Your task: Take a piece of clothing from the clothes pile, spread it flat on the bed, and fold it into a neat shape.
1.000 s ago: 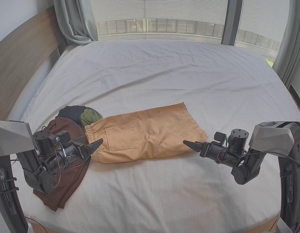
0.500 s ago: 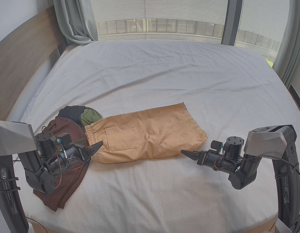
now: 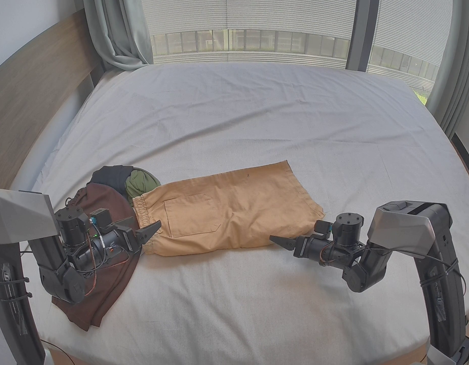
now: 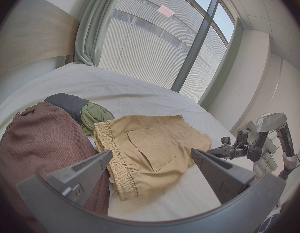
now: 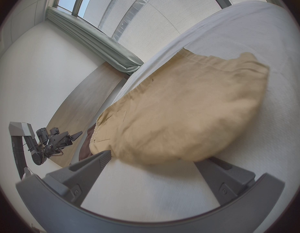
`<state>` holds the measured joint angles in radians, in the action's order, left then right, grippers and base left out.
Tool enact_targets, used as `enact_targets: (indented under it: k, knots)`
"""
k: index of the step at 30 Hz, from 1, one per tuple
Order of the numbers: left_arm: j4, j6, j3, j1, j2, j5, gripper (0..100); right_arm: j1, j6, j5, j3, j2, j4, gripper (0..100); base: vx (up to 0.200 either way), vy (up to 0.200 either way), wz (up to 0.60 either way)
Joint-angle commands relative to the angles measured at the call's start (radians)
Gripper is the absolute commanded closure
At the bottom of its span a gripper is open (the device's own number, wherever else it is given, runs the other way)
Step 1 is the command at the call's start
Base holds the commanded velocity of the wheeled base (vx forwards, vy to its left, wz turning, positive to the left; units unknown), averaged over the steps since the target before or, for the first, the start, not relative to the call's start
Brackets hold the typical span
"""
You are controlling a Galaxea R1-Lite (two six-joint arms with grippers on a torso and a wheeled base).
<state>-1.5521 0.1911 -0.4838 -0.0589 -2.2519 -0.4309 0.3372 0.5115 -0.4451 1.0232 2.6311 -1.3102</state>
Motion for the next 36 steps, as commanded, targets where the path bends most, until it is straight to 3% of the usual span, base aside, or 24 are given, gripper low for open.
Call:
enact_targets:
  k: [1, 7, 22, 23, 36]
  knots:
    - [0.0, 0.001, -0.001, 0.001, -0.002, 0.0, 0, 0.034, 0.004, 0.039, 0.115, 0.06, 0.04, 0, 0.0, 0.0, 0.0]
    - [0.0, 0.001, -0.001, 0.001, -0.002, 0.0, 0, 0.052, 0.013, 0.089, 0.196, 0.092, 0.075, 0, 0.0, 0.0, 0.0]
    - [0.0, 0.001, 0.001, -0.001, -0.003, 0.0, 0, 0.059, 0.055, 0.121, 0.216, 0.106, 0.063, 0, 0.0, 0.0, 0.0]
    - [0.001, 0.001, 0.001, -0.001, -0.003, 0.0, 0, 0.059, 0.055, 0.121, 0.216, 0.106, 0.063, 100, 0.0, 0.0, 0.0]
    - [0.0, 0.002, -0.001, 0.001, -0.005, 0.0, 0, 0.055, 0.07, 0.123, 0.198, 0.096, 0.028, 100, 0.0, 0.0, 0.0]
